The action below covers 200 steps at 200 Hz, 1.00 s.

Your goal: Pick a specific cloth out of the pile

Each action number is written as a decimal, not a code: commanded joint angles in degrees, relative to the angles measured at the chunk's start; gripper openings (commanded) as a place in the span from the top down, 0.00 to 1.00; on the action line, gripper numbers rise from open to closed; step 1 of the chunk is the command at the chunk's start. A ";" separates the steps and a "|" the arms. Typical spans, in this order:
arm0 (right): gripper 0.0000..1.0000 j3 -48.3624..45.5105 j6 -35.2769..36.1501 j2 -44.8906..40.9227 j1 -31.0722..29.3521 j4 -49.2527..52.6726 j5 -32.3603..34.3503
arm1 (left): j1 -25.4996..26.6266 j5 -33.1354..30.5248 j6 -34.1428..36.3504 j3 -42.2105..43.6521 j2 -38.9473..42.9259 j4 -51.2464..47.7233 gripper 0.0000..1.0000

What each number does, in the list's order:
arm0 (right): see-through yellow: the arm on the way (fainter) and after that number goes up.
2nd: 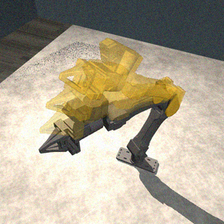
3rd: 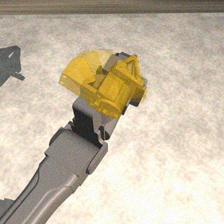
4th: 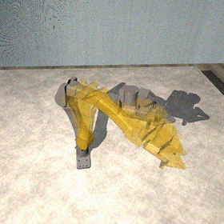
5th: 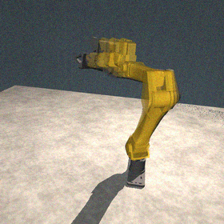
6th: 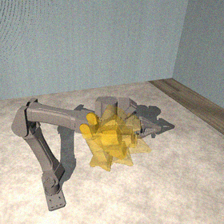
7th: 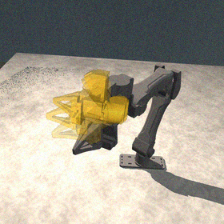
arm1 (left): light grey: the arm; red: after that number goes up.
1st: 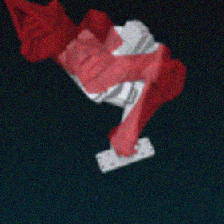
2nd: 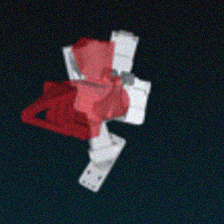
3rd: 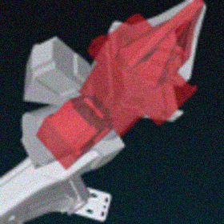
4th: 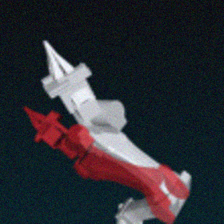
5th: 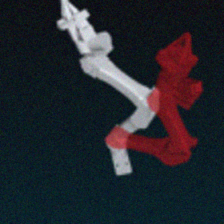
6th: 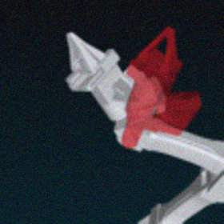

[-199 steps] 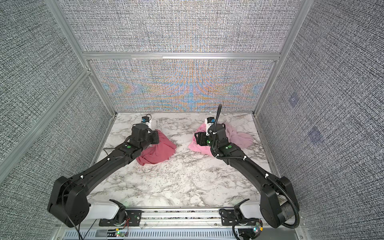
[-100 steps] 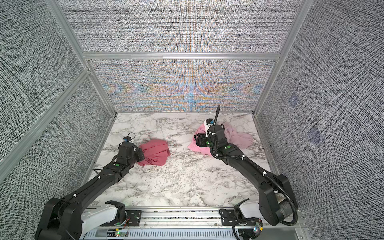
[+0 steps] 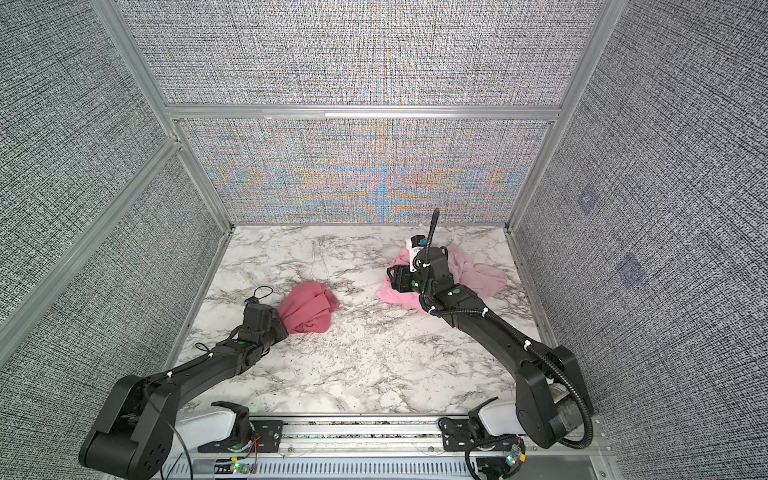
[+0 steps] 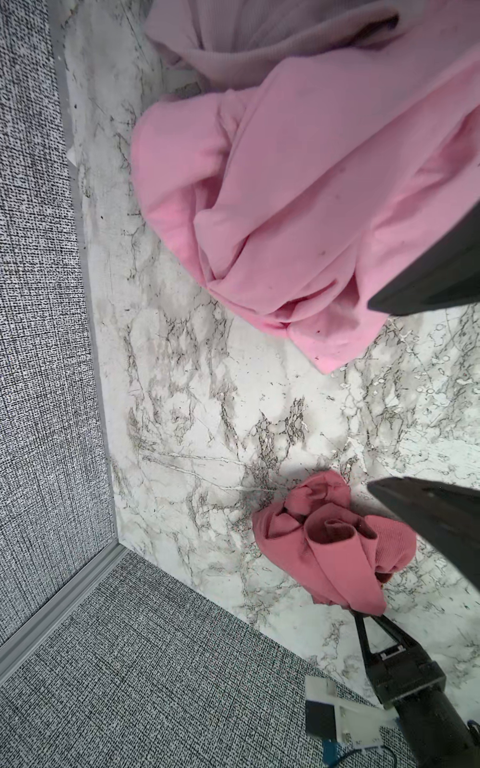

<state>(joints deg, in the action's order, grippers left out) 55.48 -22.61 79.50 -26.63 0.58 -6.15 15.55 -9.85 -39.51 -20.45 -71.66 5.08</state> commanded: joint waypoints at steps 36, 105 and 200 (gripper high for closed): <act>0.36 -0.37 -1.56 -0.91 -0.09 -1.39 -0.20 | -0.08 3.52 -2.14 -2.18 -2.77 -1.41 1.00; 0.36 -2.05 -1.98 -3.67 -0.09 -1.60 0.64 | 0.01 2.36 4.81 -9.61 12.27 -13.33 0.54; 0.36 -3.92 -3.18 -3.01 -0.77 -3.68 0.70 | 11.13 0.21 16.61 -19.44 3.36 -14.52 0.57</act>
<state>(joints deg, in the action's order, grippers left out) 51.09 -25.10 76.49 -27.14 -1.58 -5.85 25.23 -8.45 -26.81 -37.93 -64.14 -9.54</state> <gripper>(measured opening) 0.638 0.441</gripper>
